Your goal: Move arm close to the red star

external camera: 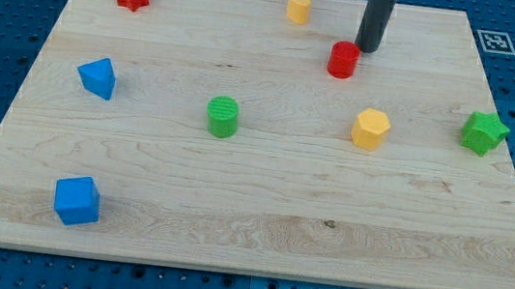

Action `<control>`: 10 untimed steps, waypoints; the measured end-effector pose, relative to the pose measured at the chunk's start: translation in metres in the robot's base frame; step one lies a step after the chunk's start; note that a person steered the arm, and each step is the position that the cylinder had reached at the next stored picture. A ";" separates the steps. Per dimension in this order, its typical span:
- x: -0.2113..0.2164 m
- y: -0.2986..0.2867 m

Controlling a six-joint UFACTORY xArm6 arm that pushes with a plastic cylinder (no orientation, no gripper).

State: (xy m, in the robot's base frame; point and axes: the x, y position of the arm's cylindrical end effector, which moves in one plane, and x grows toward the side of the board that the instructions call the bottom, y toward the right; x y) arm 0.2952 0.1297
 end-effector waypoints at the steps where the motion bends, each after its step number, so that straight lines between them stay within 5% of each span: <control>1: 0.000 -0.036; 4: -0.009 -0.156; 7: -0.101 -0.220; 10: -0.103 -0.277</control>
State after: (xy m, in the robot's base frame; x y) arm 0.1924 -0.1470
